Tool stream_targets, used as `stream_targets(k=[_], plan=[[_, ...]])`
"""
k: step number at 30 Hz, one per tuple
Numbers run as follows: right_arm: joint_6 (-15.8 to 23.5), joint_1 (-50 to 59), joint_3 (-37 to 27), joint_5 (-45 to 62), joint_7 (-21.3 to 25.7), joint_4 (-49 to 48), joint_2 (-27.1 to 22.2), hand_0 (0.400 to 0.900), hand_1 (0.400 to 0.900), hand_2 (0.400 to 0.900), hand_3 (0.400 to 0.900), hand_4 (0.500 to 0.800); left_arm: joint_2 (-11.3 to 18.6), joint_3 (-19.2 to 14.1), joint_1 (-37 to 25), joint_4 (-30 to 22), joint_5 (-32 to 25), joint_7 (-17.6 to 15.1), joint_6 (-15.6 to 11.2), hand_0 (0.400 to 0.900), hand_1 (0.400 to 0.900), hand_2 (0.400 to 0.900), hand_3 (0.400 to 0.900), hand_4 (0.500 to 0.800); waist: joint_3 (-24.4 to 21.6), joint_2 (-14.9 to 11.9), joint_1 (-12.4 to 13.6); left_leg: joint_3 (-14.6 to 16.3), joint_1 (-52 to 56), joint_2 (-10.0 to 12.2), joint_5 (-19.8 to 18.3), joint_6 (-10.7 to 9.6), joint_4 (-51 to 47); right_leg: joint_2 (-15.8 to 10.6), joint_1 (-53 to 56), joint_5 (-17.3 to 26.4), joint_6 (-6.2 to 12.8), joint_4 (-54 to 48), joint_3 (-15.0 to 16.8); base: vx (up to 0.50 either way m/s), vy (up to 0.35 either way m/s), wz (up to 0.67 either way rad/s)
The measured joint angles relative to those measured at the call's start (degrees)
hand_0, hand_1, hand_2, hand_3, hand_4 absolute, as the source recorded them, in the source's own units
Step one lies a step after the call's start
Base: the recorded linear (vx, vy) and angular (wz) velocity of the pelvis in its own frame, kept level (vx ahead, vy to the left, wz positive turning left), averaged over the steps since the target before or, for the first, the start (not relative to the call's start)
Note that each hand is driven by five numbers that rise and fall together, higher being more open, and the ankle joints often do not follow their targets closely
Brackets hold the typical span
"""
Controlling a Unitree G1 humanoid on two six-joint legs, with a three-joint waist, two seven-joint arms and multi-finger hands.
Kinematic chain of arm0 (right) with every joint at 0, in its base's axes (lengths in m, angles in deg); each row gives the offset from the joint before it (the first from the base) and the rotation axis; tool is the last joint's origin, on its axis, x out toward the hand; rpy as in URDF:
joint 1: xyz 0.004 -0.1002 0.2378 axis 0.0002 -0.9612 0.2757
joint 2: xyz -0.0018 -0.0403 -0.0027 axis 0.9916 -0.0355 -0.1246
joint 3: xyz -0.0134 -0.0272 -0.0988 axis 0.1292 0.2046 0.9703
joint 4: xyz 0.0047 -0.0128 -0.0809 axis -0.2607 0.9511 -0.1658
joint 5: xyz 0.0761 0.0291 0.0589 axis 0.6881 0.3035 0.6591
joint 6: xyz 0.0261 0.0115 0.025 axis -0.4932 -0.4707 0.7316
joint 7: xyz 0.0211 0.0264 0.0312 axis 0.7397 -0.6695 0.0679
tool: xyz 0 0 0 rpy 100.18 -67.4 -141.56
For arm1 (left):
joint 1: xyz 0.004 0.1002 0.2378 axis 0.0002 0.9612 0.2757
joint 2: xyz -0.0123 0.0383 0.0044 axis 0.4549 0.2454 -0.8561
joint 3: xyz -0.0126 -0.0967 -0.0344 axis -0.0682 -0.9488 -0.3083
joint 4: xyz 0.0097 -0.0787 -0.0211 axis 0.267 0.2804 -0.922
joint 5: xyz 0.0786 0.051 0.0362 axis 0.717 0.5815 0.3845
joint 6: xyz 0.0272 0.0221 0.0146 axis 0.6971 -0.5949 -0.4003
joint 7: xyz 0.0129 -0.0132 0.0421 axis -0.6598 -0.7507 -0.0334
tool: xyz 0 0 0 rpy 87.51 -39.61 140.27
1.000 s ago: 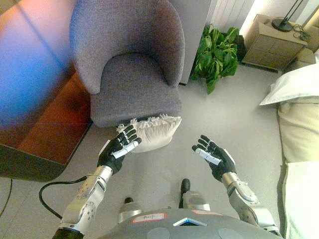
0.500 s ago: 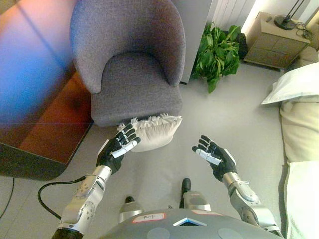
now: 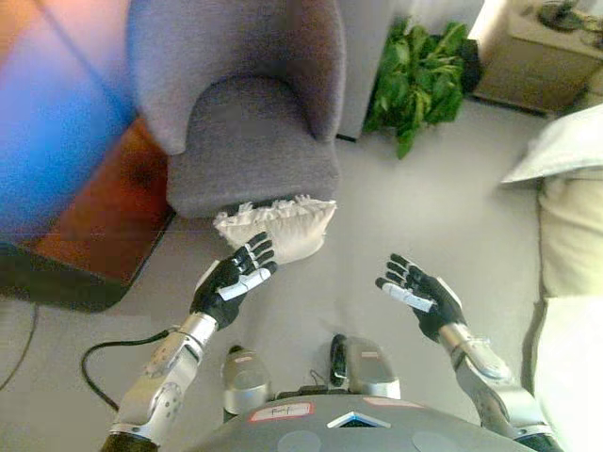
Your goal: Pick up the pillow and put it on the sofa.
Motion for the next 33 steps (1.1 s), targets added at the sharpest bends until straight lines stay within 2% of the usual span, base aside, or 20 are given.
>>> stream_targets(k=[1, 2, 3, 4, 6, 7, 9, 13, 14, 15, 17, 18, 21, 24, 26, 27, 28, 29, 31, 33], plan=[[0.14, 0.11, -0.02, -0.02, -0.49, 0.05, -0.48, 0.900, 0.900, 0.900, 0.900, 0.800, -0.52, 0.01, -0.07, 0.41, -0.01, -0.03, -0.13, 0.900, 0.900, 0.900, 0.900, 0.800, 0.16, 0.86, 0.30, 0.08, 1.08, -1.25, -0.02, 0.09, -3.93, 1.27, 0.62, 1.83, 1.08, -4.78, 0.34, 0.42, 0.130, -0.58], [0.80, -0.20, -0.64, -0.01, -1.24, -0.34, -2.00, 0.900, 0.900, 0.900, 0.900, 0.800, -2.72, 0.14, 0.50, 0.72, -0.14, -0.09, -0.66, 0.900, 0.900, 0.900, 0.900, 0.800, 0.31, 5.69, 1.77, -0.78, 2.28, 1.71, -1.55, 0.89, -6.01, 4.69, 1.32, 1.15, 0.66, -4.09, -2.48, 0.42, 0.129, -0.49], [1.13, 0.14, -0.64, -0.07, -2.26, 0.38, -0.83, 0.900, 0.900, 0.900, 0.900, 0.800, -2.16, -0.13, 0.88, 0.06, -0.71, 0.00, -1.89, 0.900, 0.900, 0.900, 0.900, 0.800, 1.49, 4.74, 2.98, -0.25, 5.15, 1.78, -0.78, -1.68, -7.21, 4.53, 1.86, -1.01, -0.81, 1.70, -4.64, 0.37, 0.118, -0.27], [1.05, 0.74, 0.40, -0.04, -2.44, 1.39, 1.24, 0.900, 0.900, 0.900, 0.900, 0.800, -1.17, -0.88, -0.03, 1.78, -0.78, -0.20, -2.60, 0.900, 0.900, 0.900, 0.900, 0.800, 3.55, 2.05, 4.63, 0.97, 5.58, 1.43, -1.14, -2.80, -4.34, 3.59, 2.88, -4.44, -1.34, 2.50, -3.73, 0.39, 0.124, -0.18], [0.95, 0.50, 2.59, -0.02, -2.88, 2.09, 2.87, 0.900, 0.900, 0.900, 0.900, 0.800, -0.74, -1.16, -0.86, 4.30, -0.73, -0.45, -2.56, 0.900, 0.900, 0.900, 0.900, 0.800, 5.58, -1.47, 5.38, 1.04, -1.92, 3.06, -3.88, -4.51, 9.16, 4.03, 7.00, -2.62, -2.46, -2.48, -0.80, 0.41, 0.122, -0.18], [1.37, -0.54, 2.71, 0.00, -3.23, 1.66, 2.76, 0.900, 0.900, 0.900, 0.900, 0.800, -0.76, -0.78, 0.73, 3.86, -0.73, 0.00, -2.82, 0.900, 0.900, 0.900, 0.900, 0.800, 4.68, -2.09, 5.49, 1.62, -3.44, 3.12, -3.46, -4.26, 5.33, 4.13, 8.34, -1.57, -2.45, -5.66, -0.73, 0.44, 0.123, -0.21], [1.67, -0.51, 1.51, 0.00, -3.69, 1.86, 2.10, 0.900, 0.900, 0.900, 0.900, 0.800, -1.02, 0.50, 1.26, 3.97, -0.71, 0.41, -3.00, 0.900, 0.900, 0.900, 0.900, 0.800, 4.38, -0.65, 5.23, 2.18, -4.93, 4.06, -2.37, -2.93, -0.71, 4.71, 10.91, -0.19, -2.33, -9.60, -1.19, 0.44, 0.126, -0.12], [1.63, -1.68, -0.55, 0.08, -3.78, 1.77, 1.35, 0.900, 0.900, 0.900, 0.900, 0.800, -1.16, 0.83, 0.20, 3.98, -1.12, 0.29, -3.04, 0.900, 0.900, 0.900, 0.900, 0.800, 2.89, 1.69, 5.11, 4.07, -5.69, 4.46, -2.40, -1.52, 1.42, 2.83, 13.49, -0.69, -0.92, -9.72, -3.53, 0.43, 0.174, 0.04], [1.52, -1.82, -0.31, 0.10, -3.86, 1.36, 1.06, 0.900, 0.900, 0.900, 0.900, 0.800, -1.14, 0.83, -0.28, 3.93, -1.13, 0.31, -3.11, 0.900, 0.900, 0.900, 0.900, 0.800, 2.26, 1.68, 5.47, 4.17, -5.95, 3.95, -2.81, -0.70, 3.29, 1.69, 13.47, -0.96, -0.29, -9.75, -3.95, 0.33, 0.166, 0.01], [1.28, -2.16, -0.11, 0.18, -3.99, -0.14, 0.45, 0.900, 0.900, 0.900, 0.900, 0.800, -1.17, 0.75, -0.48, 3.83, -1.13, 0.44, -3.17, 0.900, 0.900, 0.900, 0.900, 0.800, 1.21, 2.32, 5.54, 3.94, -6.43, 3.10, -2.36, 1.75, 3.86, 0.15, 14.18, -0.95, 2.21, -10.42, -5.26, 0.35, 0.188, 0.01], [0.92, -3.07, 1.05, 0.29, -4.04, -1.78, 1.37, 0.900, 0.900, 0.900, 0.900, 0.800, 0.05, -0.14, -0.93, 3.90, -1.12, 0.39, -3.13, 0.900, 0.900, 0.900, 0.900, 0.800, 0.75, -0.81, 4.87, 4.98, -6.05, 0.12, -2.12, 4.25, 5.02, -4.64, 14.22, -2.37, 5.58, -6.40, -7.33, 0.40, 0.237, 0.04], [0.56, -4.06, 1.18, 0.30, -4.22, -2.69, 2.55, 0.900, 0.900, 0.900, 0.900, 0.800, 0.77, -1.03, -1.37, 3.75, -1.11, 0.44, -3.08, 0.900, 0.900, 0.900, 0.900, 0.800, -0.20, -3.22, 4.71, 4.97, -5.97, -1.76, -2.72, 4.57, 6.27, -6.60, 15.06, -2.66, 6.67, -6.71, -8.65, 0.38, 0.247, 0.08], [0.32, -3.18, 0.92, 0.26, -3.80, -3.16, 4.01, 0.900, 0.900, 0.900, 0.900, 0.800, 1.50, -2.66, -2.81, 3.66, -1.10, 0.47, -2.67, 0.900, 0.900, 0.900, 0.900, 0.800, -0.71, -4.52, 5.33, 4.97, -6.27, -4.29, -5.24, 5.55, 7.81, -8.22, 15.81, -1.37, 8.48, -6.84, -10.09, 0.34, 0.279, 0.11], [0.25, -1.07, 0.81, -1.48, -3.57, -3.64, 4.33, 0.900, 0.900, 0.900, 0.900, 0.800, 1.65, -3.11, -3.44, 3.71, -1.06, 0.98, -2.51, 0.900, 0.900, 0.900, 0.900, 0.800, -0.91, -4.27, 5.49, 4.53, -5.29, -6.51, -6.60, 6.38, 7.10, -10.26, 14.69, -0.93, 9.48, -1.88, -9.90, 0.32, 0.326, 0.34], [0.27, -0.05, 0.89, -3.64, -2.32, -4.08, 4.20, 0.900, 0.900, 0.900, 0.900, 0.800, 1.92, -2.07, -3.58, 3.90, -0.88, 1.34, -1.66, 0.900, 0.900, 0.900, 0.900, 0.800, -1.16, -3.08, 4.93, 3.19, -4.52, -8.02, -7.34, 8.06, 6.36, -13.13, 8.93, 0.56, 10.11, 10.44, -9.27, 0.26, 0.200, 0.27], [0.27, -0.12, 1.19, -4.63, -1.45, -4.45, 4.13, 0.900, 0.900, 0.900, 0.900, 0.800, 2.13, -1.62, -3.31, 3.83, -0.62, 1.50, -1.44, 0.900, 0.900, 0.900, 0.900, 0.800, -1.50, -2.58, 4.59, 2.73, -3.47, -8.41, -8.01, 8.55, 5.20, -14.19, 6.53, 3.49, 10.08, 15.69, -7.77, 0.25, 0.088, 0.25], [0.32, 0.01, 1.74, -5.18, -0.77, -4.48, 4.19, 0.900, 0.900, 0.900, 0.900, 0.800, 2.38, -1.59, -3.00, 3.85, -0.63, 1.49, -1.39, 0.900, 0.900, 0.900, 0.900, 0.800, -1.76, -2.26, 4.32, 2.43, -2.49, -8.64, -7.80, 9.47, 4.21, -15.17, 5.17, 5.39, 8.81, 19.11, -7.65, 0.24, -0.003, 0.24], [0.41, -0.07, 2.53, -5.20, -0.10, -4.48, 4.27, 0.900, 0.900, 0.900, 0.900, 0.800, 3.03, -1.62, -2.89, 3.85, -0.66, 1.44, -1.15, 0.900, 0.900, 0.900, 0.900, 0.800, -2.15, -2.07, 4.17, 2.28, -1.92, -9.10, -7.77, 9.86, 3.20, -15.55, 3.68, 5.05, 8.84, 21.32, -7.68, 0.25, -0.080, 0.31], [0.75, -0.18, 3.07, -5.78, -0.15, -4.53, 4.44, 0.900, 0.900, 0.900, 0.900, 0.800, 4.06, -1.97, -2.91, 3.84, -0.71, 1.05, -0.53, 0.900, 0.900, 0.900, 0.900, 0.800, -2.41, -2.03, 4.14, 2.11, -0.62, -9.37, -7.56, 10.47, 1.37, -14.88, 1.50, 3.77, 7.96, 19.71, -8.87, 0.22, -0.178, 0.37], [1.65, -1.00, 2.93, -8.44, -0.15, -4.58, 4.04, 0.900, 0.900, 0.900, 0.900, 0.800, 4.51, -1.84, -2.79, 3.84, -0.72, 0.61, 0.37, 0.900, 0.900, 0.900, 0.900, 0.800, -2.53, -1.53, 2.53, 1.21, -0.39, -9.43, -7.44, 10.75, 0.74, -14.54, 0.44, 3.88, 7.95, 13.81, -10.33, 0.20, -0.250, 0.38]])
